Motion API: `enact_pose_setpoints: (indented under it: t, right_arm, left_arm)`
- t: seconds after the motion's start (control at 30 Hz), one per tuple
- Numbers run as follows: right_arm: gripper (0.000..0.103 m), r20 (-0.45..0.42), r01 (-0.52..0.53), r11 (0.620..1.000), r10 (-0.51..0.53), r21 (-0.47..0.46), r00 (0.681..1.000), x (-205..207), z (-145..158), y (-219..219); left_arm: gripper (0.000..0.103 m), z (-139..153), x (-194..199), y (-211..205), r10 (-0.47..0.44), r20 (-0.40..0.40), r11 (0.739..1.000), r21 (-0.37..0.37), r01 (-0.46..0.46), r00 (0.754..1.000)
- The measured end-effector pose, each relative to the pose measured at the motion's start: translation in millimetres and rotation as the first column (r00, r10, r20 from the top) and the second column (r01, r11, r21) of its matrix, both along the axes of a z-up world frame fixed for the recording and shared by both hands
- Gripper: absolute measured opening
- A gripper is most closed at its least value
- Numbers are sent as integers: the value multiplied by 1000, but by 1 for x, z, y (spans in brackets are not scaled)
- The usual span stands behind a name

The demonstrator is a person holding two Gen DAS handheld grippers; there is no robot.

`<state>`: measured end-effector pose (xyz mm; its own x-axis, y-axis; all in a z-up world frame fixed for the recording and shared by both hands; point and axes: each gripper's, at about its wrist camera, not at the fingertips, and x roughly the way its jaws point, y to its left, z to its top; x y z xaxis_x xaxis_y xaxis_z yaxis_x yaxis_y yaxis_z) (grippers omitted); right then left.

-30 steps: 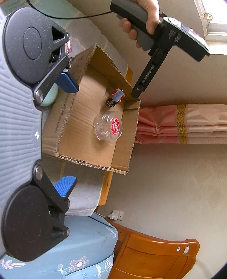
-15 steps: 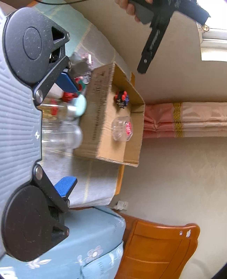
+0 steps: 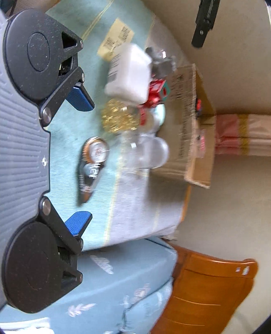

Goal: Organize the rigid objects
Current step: 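Withdraw both grippers from the box back over the blanket, then lower left gripper onto grey cat figurine and close on it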

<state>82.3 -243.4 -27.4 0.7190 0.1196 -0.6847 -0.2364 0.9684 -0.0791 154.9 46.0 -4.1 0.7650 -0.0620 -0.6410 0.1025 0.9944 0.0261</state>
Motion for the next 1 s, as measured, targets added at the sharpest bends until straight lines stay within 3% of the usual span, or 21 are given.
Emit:
enact_pose_setpoints:
  t: [0.23, 0.4, 0.57, 0.7, 0.83, 1.0]
  right_arm:
    - [103, -47, 13, 1000, -14, -4, 999, 11, -26, 0]
    - [103, -38, 3, 999, -1, 52, 999, 13, -30, -4]
    - [103, -16, -11, 999, 12, 53, 1000, 13, -32, -3]
    - [103, -11, -11, 998, 12, 55, 1000, 14, -32, -3]
    - [103, -10, -3, 998, 4, 55, 1000, 15, -32, -2]
    - [103, -12, 4, 999, -3, 54, 1000, 16, -33, 0]
  left_arm:
    - [101, -29, 16, 0, 38, -63, 998, -48, -41, 997]
    - [101, -41, 33, -5, 42, -86, 997, -60, -47, 995]
    - [101, -53, 50, -9, 51, -104, 996, -64, -57, 993]
    - [102, -60, 59, -5, 52, -116, 991, -114, -65, 992]
    - [102, -65, 63, 3, 99, -135, 988, -101, -113, 986]
    - [102, -71, 61, 15, 90, -175, 976, -180, -122, 980]
